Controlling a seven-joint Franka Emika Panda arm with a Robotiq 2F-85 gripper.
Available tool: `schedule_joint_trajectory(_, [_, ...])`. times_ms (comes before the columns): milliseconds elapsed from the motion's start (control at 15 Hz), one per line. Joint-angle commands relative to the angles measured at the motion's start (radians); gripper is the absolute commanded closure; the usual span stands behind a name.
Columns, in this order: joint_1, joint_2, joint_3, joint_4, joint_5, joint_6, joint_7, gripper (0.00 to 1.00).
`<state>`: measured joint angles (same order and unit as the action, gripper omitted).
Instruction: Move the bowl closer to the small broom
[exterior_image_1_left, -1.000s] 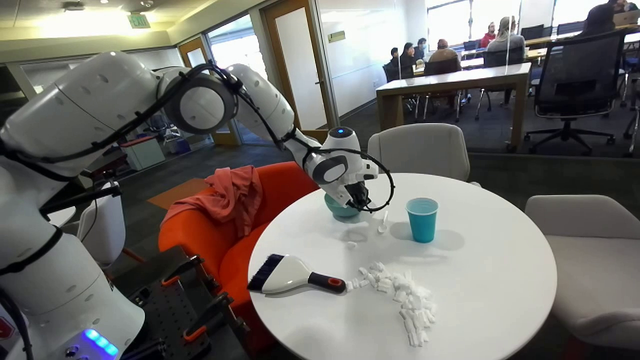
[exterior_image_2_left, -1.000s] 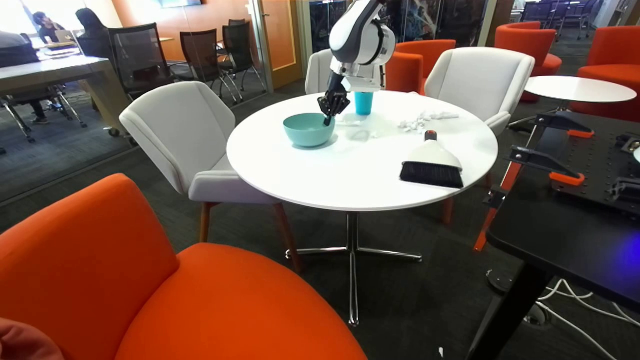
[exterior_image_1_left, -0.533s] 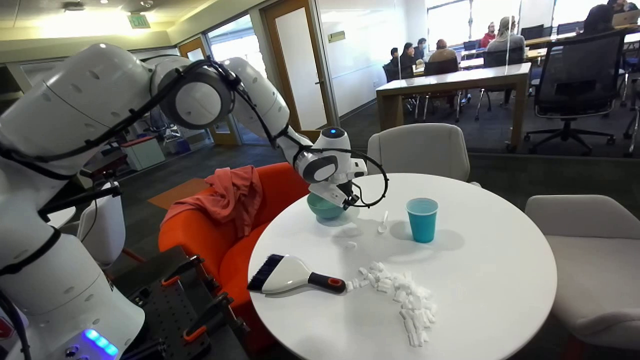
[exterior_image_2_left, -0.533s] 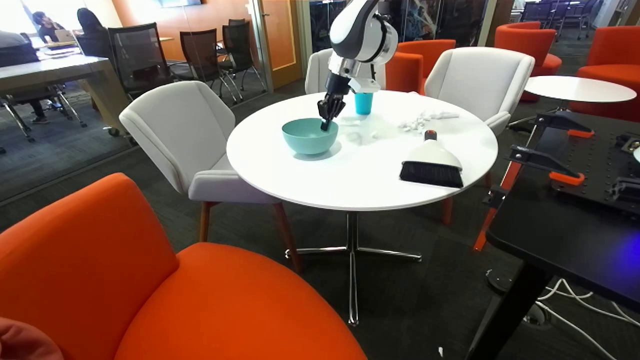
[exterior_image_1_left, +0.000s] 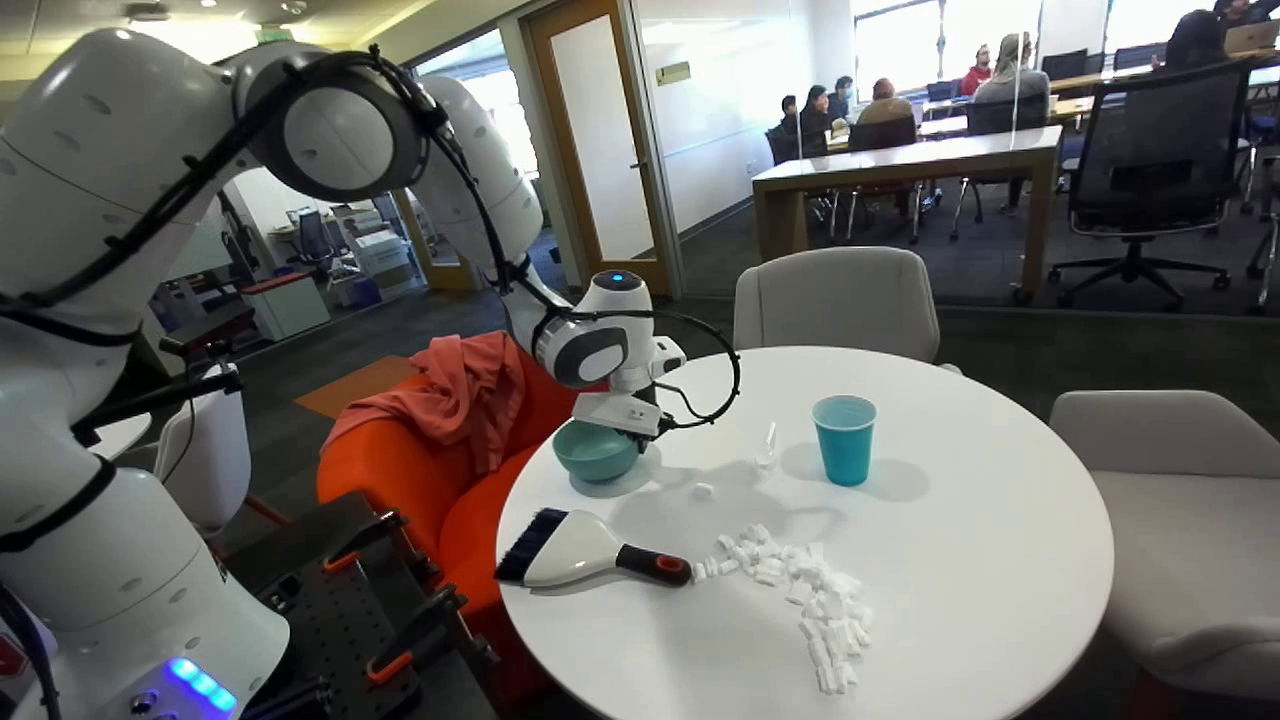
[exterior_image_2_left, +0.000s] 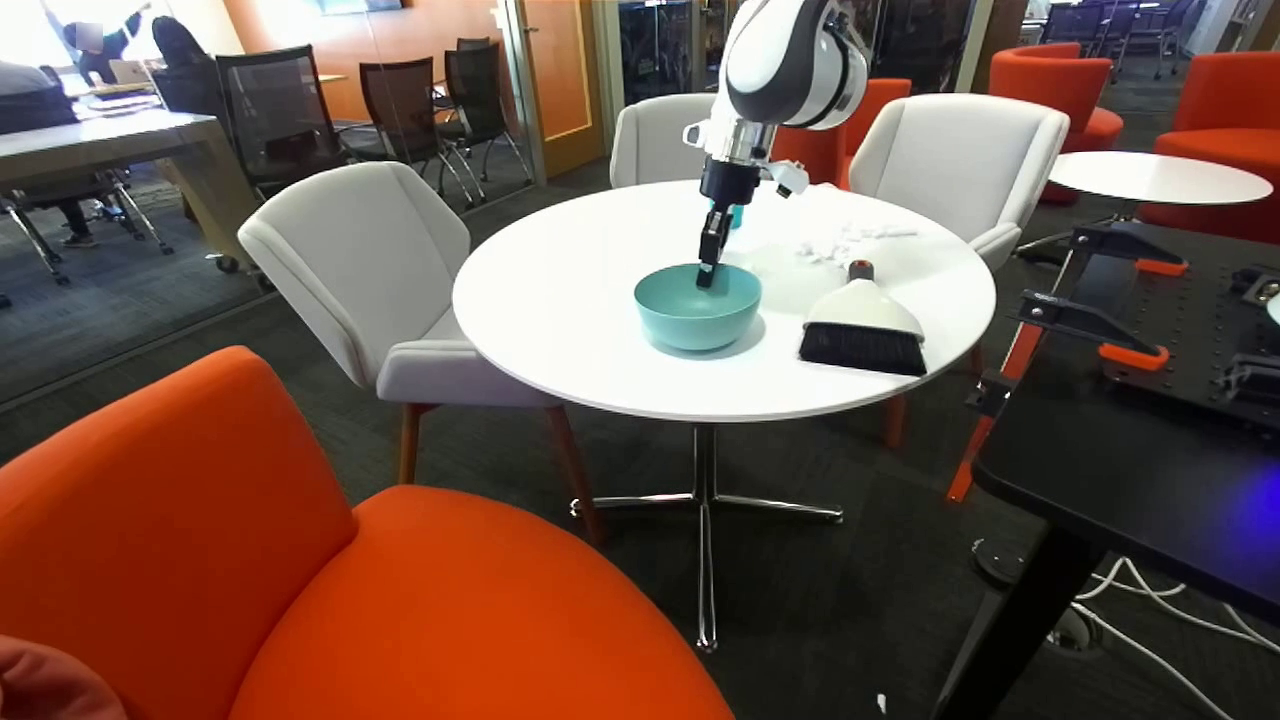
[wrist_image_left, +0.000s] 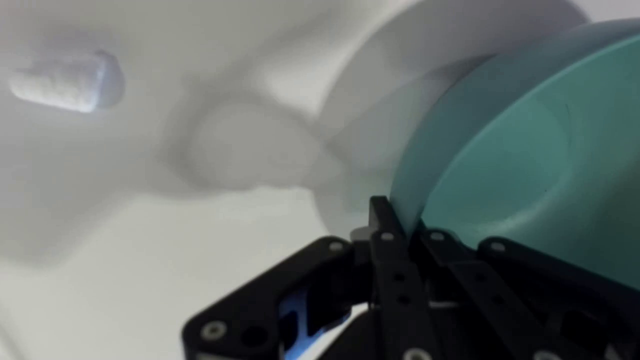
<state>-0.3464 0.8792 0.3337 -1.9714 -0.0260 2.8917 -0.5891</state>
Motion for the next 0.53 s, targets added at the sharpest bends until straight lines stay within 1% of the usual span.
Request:
schedule_joint_trajectory(0, [-0.024,-0.105,-0.002,-0.203,-0.067,0.113,-0.042,0.99])
schedule_joint_trajectory(133, [-0.017,-0.135,-0.017,-0.265,-0.111,0.159,-0.027,0.99])
schedule_joint_trajectory(267, [-0.009,-0.154,-0.029,-0.300,-0.147,0.191,-0.013,0.99])
schedule_joint_trajectory(333, [-0.015,-0.161,-0.022,-0.314,-0.162,0.207,-0.011,0.70])
schedule_joint_trajectory(400, [-0.021,-0.166,-0.019,-0.324,-0.173,0.219,-0.009,0.69])
schedule_joint_trajectory(467, [-0.038,-0.173,-0.002,-0.335,-0.180,0.232,-0.008,0.64])
